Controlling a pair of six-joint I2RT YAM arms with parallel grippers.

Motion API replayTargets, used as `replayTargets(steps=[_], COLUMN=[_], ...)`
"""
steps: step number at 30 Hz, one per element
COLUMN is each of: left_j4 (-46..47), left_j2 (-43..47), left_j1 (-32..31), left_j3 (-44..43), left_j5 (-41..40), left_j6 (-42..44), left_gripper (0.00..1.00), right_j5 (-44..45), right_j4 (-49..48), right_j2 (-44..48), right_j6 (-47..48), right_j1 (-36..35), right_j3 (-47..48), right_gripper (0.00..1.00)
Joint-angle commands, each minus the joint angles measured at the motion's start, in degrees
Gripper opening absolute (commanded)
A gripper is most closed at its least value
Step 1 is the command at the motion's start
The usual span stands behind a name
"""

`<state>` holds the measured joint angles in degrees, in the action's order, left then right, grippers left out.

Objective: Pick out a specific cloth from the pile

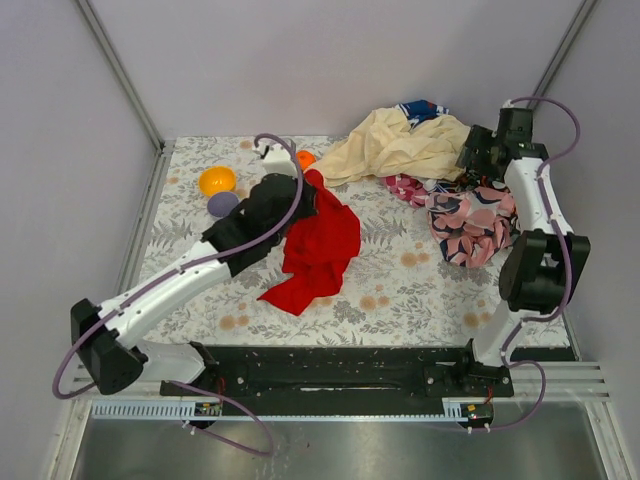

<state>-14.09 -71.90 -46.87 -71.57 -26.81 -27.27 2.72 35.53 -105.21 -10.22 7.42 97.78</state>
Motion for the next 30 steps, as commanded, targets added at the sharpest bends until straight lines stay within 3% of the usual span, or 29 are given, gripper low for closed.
replayTargets(steps=[1,4,15,18,20,23,24,26,30], left_j4=[-2.0,-1.2,0.9,3.88,5.21,0.48,-2.58,-7.42,-15.6], left_j2=[-3.86,-7.45,-21.52,-23.37,-24.43,-24.17,-23.03,-17.34,-3.81], left_j1=[0.47,0.99,1.26,1.52,1.7,1.78,1.78,1.78,1.78], left_j3=[4.58,9.24,13.91,14.97,15.23,12.96,11.9,10.67,9.27], left_j5=[2.1,5.62,12.04,13.0,14.41,12.85,11.09,7.14,3.69], left_j6=[-8.93,-12.53,-16.76,-16.85,-16.16,-15.28,-15.19,-15.1,-12.39], left_gripper=[0.0,0.0,0.0,0.07,0.16,0.41,0.54,0.99,0.99], right_j5=[-6.41,-8.87,-16.68,-20.29,-21.79,-23.64,-23.64,-23.2,-21.19], right_j4=[-0.8,-3.44,-4.59,-4.77,-4.59,-3.98,-3.28,-2.14,-0.55], right_j2=[9.3,16.15,37.87,43.49,46.83,50.7,51.5,52.73,54.32], right_j6=[-3.48,-6.64,-11.75,-12.46,-13.33,-12.72,-12.63,-12.46,-12.46], right_j1=[0.05,-0.21,-0.65,-0.65,-0.65,-0.65,-0.65,-0.74,-0.65], right_j3=[-7.4,-14.26,-30.09,-33.26,-34.66,-35.81,-36.08,-36.6,-37.39], right_gripper=[0.99,0.99,0.99,0.99,0.99,1.0,0.99,1.0,0.99])
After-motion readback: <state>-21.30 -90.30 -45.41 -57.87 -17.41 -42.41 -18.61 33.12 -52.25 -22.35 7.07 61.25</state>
